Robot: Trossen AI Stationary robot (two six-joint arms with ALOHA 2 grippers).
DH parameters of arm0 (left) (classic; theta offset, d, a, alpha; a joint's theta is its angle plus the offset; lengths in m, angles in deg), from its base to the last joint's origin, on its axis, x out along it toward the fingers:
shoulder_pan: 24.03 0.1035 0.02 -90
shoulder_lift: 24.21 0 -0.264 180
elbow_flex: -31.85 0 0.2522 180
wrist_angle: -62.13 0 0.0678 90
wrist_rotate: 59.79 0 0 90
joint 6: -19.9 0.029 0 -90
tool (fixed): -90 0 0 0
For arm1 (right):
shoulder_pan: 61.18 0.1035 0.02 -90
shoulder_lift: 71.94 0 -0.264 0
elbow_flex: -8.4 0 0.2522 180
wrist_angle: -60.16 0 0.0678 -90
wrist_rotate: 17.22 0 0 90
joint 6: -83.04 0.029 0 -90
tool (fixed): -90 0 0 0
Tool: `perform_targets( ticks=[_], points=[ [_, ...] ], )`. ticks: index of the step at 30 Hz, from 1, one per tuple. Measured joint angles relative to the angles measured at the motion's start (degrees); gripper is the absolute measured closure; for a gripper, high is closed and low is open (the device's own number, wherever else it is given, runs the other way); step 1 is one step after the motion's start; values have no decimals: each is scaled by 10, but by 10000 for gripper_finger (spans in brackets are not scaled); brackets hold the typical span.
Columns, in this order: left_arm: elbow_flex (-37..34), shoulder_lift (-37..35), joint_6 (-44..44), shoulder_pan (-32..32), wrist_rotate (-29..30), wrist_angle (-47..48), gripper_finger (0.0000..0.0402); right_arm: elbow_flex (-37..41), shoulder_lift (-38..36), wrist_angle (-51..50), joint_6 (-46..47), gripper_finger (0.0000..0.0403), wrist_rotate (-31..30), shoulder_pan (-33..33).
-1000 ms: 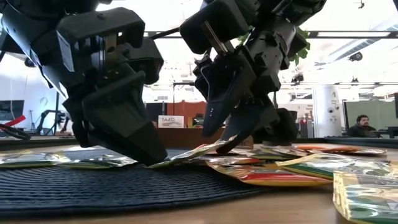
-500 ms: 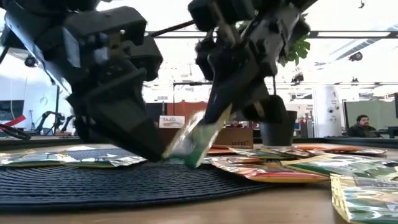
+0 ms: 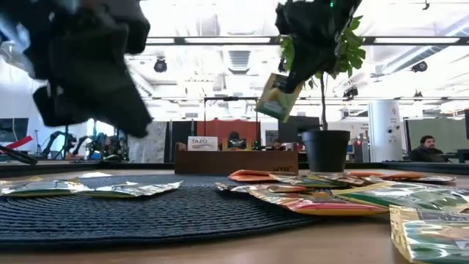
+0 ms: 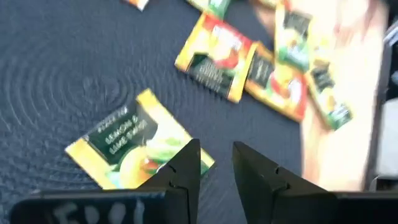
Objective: Pick & Place Tea
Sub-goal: Put the yellow tea bag into the right section of the brown wooden organizer
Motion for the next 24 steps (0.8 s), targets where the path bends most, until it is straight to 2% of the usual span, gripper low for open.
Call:
perform_targets(
  ticks=[7, 11, 14, 20, 24],
  points=[
    [0, -39, -7, 1, 41, -4, 312, 0, -13, 10, -248, 394, 2, -154],
    [0, -56, -10, 1, 55, -7, 312, -5, 4, 8, -313, 394, 45, -211],
    [0, -66, -12, 1, 79, -14, 312, -15, 18, 8, -374, 394, 92, -226],
    [0, -75, -19, 1, 106, -18, 312, -63, 72, 2, -491, 394, 99, -226],
    [1, -75, -23, 1, 106, -20, 312, -122, 125, -55, -559, 394, 98, -226]
  ],
)
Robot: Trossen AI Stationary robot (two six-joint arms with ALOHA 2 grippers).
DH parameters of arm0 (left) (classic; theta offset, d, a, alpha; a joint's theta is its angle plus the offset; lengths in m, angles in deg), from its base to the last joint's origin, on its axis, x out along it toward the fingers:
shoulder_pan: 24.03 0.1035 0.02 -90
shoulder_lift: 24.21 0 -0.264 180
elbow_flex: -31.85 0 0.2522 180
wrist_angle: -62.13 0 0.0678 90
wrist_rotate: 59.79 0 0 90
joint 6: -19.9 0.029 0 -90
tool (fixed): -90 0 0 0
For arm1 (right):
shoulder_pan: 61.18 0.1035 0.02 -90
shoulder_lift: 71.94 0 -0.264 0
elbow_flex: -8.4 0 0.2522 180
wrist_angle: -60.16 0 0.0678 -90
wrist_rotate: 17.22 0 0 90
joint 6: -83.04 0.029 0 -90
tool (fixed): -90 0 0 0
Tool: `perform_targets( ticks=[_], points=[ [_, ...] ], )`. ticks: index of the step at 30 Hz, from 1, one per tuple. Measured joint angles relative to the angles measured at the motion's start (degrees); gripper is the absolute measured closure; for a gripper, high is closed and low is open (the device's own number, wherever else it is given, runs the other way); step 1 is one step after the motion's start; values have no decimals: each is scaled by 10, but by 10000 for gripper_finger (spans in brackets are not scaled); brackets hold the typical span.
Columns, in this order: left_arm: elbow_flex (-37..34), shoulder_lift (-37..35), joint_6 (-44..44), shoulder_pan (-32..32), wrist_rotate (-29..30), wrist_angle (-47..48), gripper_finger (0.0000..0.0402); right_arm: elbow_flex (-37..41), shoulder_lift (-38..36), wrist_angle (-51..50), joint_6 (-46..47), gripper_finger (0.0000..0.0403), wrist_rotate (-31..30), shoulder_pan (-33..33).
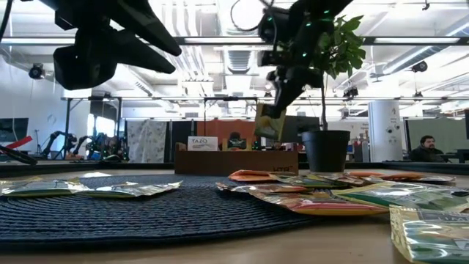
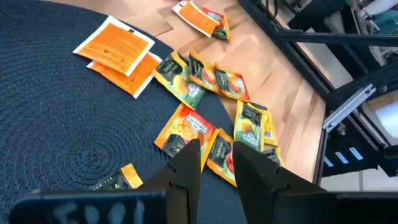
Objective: Pick & Place Tea
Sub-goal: Put the yellow tea bag into the right section of the brown wooden organizer
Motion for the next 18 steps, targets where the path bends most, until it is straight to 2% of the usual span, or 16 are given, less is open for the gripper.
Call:
perform_targets(
  ticks=[8, 18],
  points=[
    [0, 0, -1, 0, 13, 0, 312, -115, 107, -134, -21, 394, 11, 0],
    [0, 0, -1, 0, 24, 2, 312, -153, 162, -140, -16, 394, 24, -2]
  ],
)
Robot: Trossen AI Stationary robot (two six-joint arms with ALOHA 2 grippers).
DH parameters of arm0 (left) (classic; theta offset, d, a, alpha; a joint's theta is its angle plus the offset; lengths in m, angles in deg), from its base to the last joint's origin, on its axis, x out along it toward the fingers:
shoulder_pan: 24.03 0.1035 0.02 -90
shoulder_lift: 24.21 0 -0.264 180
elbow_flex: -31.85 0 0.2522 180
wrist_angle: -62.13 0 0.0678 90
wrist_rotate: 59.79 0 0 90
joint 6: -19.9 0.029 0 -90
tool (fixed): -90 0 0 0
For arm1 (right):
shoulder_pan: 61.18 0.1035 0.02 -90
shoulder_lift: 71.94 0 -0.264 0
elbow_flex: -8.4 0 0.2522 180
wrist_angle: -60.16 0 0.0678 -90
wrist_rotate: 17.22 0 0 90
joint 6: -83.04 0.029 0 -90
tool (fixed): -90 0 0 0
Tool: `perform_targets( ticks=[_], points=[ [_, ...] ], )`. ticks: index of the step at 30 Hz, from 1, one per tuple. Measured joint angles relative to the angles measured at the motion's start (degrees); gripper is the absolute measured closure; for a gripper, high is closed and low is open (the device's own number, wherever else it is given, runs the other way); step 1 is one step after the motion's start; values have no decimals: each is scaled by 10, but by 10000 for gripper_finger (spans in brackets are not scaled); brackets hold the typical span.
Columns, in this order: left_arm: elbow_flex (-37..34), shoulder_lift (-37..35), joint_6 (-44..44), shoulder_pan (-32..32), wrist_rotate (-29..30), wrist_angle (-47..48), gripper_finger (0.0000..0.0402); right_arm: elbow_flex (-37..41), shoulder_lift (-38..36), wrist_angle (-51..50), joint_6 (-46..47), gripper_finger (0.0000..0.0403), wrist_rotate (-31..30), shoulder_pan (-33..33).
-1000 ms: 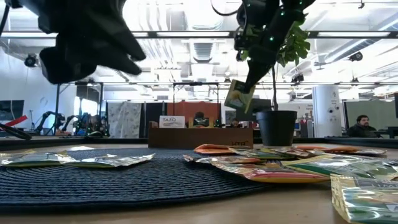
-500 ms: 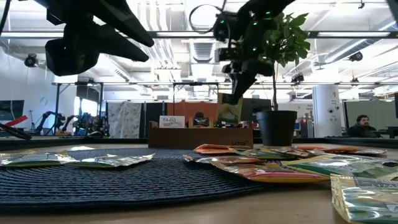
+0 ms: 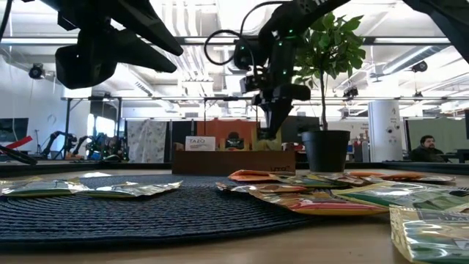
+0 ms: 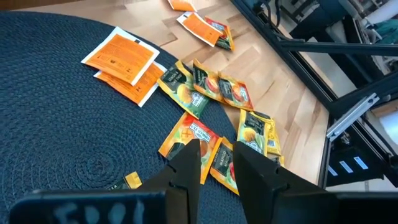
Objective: Pick & Place Tea
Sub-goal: Put the yellow tea bag into the right section of the brown wooden organizer
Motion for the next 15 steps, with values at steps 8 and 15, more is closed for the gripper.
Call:
perform_targets(
  ticks=[8, 15],
  points=[
    [0, 0, 3, 0, 1, 1, 312, 7, 6, 3, 30, 394, 1, -12],
    [-5, 0, -1, 0, 1, 0, 312, 10, 6, 22, 53, 394, 1, -30]
  ],
)
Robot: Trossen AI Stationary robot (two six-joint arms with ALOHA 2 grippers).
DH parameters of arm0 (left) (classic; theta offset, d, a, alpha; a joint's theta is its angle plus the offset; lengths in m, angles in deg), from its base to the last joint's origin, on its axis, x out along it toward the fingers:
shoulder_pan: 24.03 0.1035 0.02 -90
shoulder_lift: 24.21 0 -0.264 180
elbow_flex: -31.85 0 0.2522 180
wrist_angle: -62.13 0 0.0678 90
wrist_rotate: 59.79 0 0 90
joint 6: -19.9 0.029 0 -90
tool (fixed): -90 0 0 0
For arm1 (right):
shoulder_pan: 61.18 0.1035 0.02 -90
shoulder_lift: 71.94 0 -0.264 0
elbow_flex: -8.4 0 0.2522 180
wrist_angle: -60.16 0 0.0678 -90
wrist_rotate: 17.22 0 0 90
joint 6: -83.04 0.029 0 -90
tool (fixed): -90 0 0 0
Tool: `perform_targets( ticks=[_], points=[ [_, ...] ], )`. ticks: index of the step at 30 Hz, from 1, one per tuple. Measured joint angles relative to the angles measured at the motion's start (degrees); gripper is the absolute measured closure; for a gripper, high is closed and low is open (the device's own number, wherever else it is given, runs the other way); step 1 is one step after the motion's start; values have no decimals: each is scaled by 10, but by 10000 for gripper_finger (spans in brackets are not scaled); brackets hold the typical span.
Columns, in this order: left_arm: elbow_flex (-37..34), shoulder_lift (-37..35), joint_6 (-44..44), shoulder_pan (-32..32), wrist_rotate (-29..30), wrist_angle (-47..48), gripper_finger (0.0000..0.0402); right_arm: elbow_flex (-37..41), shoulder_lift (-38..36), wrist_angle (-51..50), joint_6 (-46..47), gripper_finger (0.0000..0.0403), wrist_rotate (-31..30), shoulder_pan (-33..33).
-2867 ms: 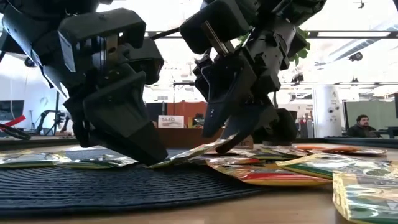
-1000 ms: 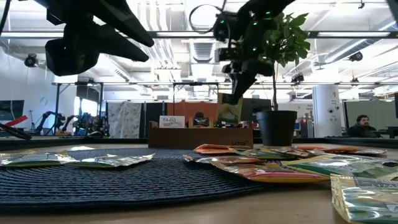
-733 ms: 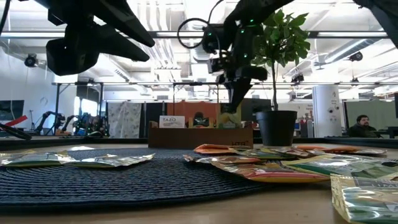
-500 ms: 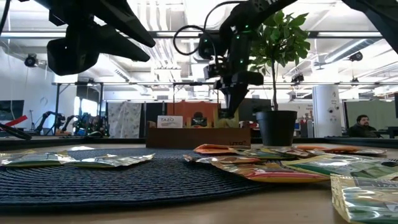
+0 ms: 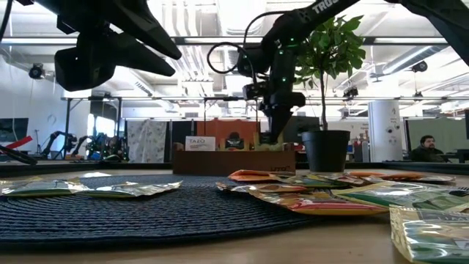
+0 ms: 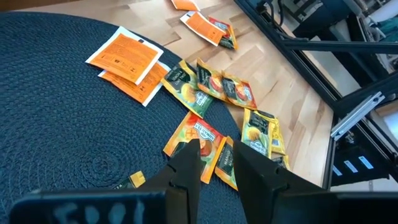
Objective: Pick & Place Tea
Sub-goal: Put the yellow tea bag into the right section of the brown wooden organizer
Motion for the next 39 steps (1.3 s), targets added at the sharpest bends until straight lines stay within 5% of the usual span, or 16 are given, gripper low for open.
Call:
perform_targets(
  ticks=[23, 39],
  points=[
    [-3, 0, -4, 0, 0, 0, 312, 3, 0, 29, -41, 392, 5, 4],
    [-3, 0, -3, 0, 0, 0, 312, 4, -5, 67, -38, 307, -46, 4]
  ],
)
